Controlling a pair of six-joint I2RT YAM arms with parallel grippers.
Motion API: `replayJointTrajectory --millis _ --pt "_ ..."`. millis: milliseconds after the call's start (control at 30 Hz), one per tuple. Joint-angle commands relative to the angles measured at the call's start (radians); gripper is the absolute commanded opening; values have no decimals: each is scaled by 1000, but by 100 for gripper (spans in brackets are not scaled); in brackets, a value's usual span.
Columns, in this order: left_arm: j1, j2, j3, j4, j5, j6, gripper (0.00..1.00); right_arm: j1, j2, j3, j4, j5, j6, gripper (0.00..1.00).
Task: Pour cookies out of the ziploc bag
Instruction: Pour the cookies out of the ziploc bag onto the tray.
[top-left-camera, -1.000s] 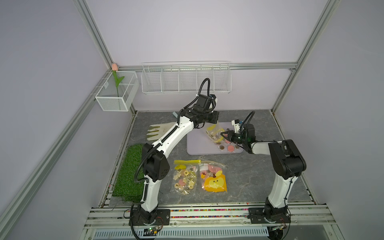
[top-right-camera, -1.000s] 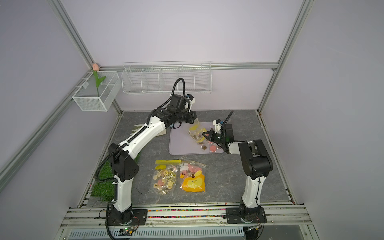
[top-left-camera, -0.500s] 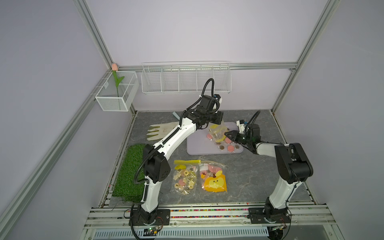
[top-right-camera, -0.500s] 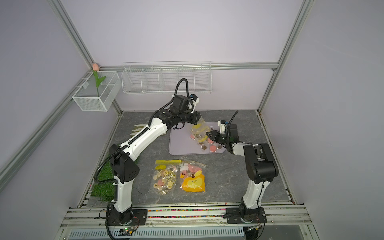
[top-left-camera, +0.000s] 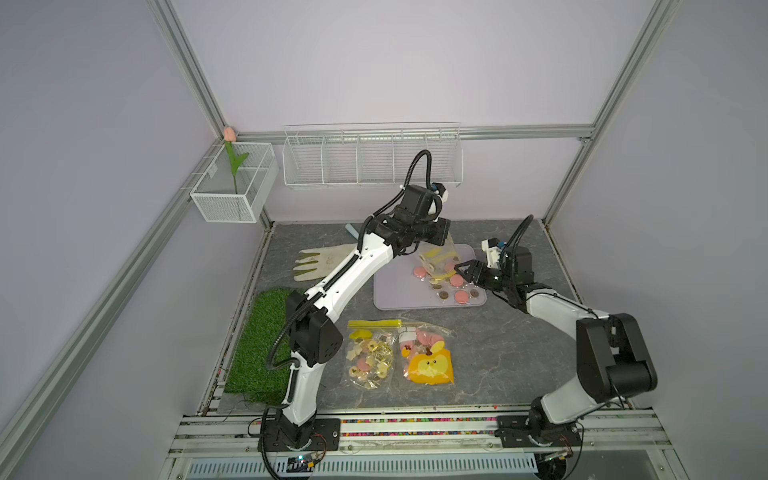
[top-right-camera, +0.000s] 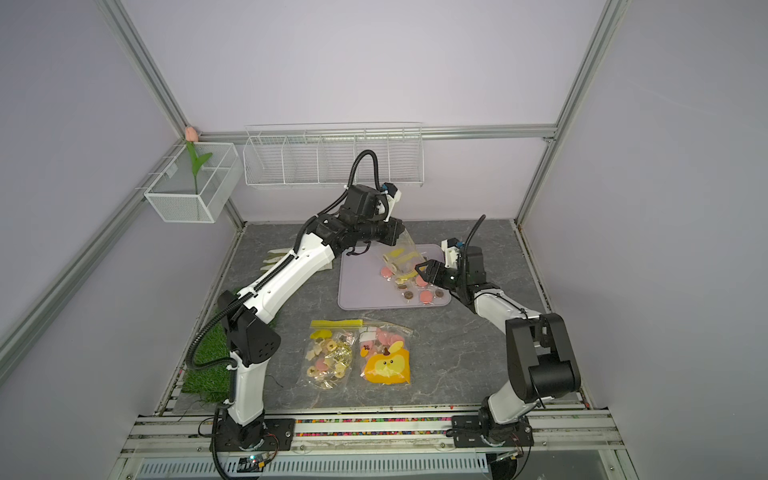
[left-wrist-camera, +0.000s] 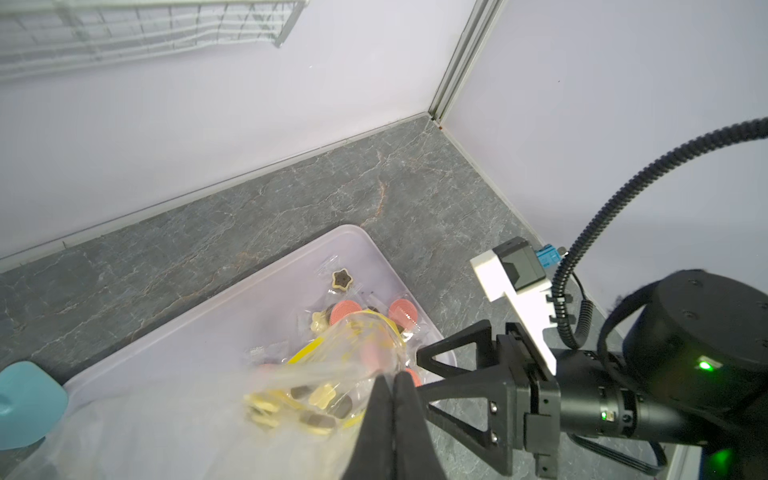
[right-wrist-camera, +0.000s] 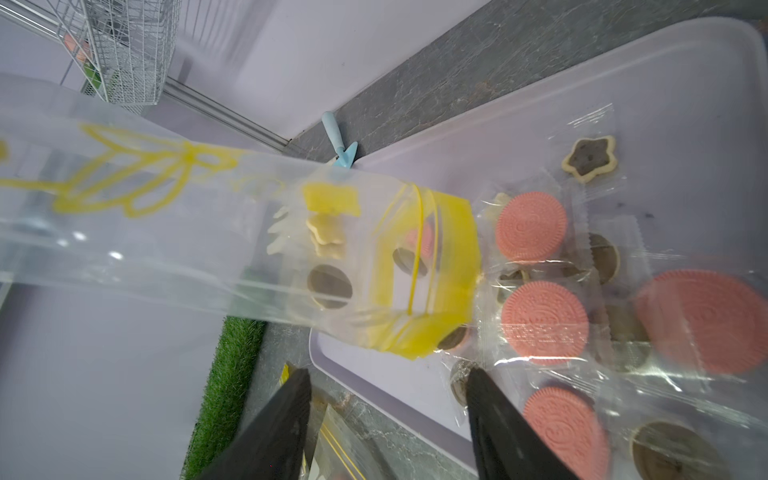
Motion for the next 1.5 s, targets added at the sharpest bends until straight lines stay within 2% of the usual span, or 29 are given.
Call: replayJointTrajectory --millis 0,233,567,1033,1467 --pt "-18 33 64 -55 -22 28 0 0 -38 -17 -110 62 -61 63" --pt "-49 88 163 -144 -67 66 0 0 -28 8 -148 85 -76 64" --pt "-49 95 168 -167 -94 81 0 -2 -86 22 -205 136 -77 64" --pt "-56 89 178 -178 -122 107 0 -6 -159 -2 -290 276 -72 63" --pt "-83 121 221 -164 -92 93 0 31 62 125 -197 190 -33 63"
